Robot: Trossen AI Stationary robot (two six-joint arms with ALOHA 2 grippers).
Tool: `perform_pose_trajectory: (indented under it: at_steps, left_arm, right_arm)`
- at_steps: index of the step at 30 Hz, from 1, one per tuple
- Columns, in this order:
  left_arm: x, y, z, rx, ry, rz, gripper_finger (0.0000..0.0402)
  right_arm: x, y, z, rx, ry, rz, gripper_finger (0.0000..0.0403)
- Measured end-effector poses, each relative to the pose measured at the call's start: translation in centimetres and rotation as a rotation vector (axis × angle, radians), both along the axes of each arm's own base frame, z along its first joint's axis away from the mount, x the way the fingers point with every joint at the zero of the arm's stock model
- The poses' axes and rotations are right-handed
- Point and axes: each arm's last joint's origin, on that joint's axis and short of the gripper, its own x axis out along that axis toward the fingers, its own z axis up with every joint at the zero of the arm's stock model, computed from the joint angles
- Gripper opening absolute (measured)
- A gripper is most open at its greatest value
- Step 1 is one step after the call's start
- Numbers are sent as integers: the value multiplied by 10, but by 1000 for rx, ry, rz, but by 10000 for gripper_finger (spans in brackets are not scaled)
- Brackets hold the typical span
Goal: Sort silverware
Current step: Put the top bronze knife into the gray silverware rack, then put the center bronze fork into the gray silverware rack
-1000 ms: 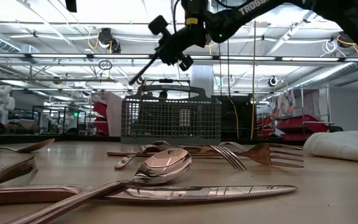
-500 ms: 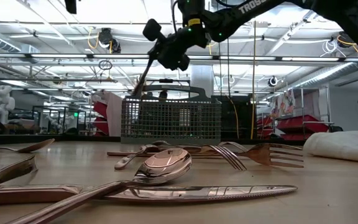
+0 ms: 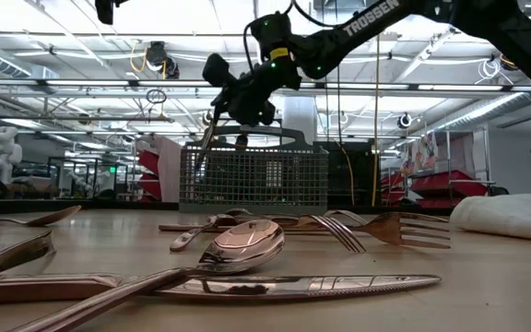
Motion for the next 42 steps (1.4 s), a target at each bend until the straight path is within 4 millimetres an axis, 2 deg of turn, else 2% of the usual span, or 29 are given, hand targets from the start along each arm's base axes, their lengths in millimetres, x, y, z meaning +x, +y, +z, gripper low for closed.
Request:
perform_pose_trajectory:
  at_steps: [5,14,18,24,30,33,36,39,42]
  left_arm:
    - [0,0,-1,2,8,0,114]
    - [0,0,-1,3,12,0,114]
    - [0,0,-1,3,13,0,114]
    - [0,0,0,-5,1,-1,114]
    - [-1,0,7,-29,-80,-1,114]
    - [-3,1,13,-47,-139,-1,114]
    - [-6,2,18,-62,-191,-2,114]
    - [-11,3,22,-70,-227,-10,114]
    - [-15,4,24,-75,-245,-12,114]
  right_arm:
    - [2,-2,-7,6,7,0,26]
    - [2,-2,-8,105,-68,7,160]
    - [2,-2,-8,109,-68,9,198]
    - [4,4,1,179,-211,-4,209]
    - [-2,18,38,264,-489,-40,204]
    - [-9,26,54,406,-666,-169,204]
    - [-25,40,70,624,-838,-360,204]
    - [-50,65,79,955,-893,-511,204]
    - [-75,100,84,1401,-910,-663,203]
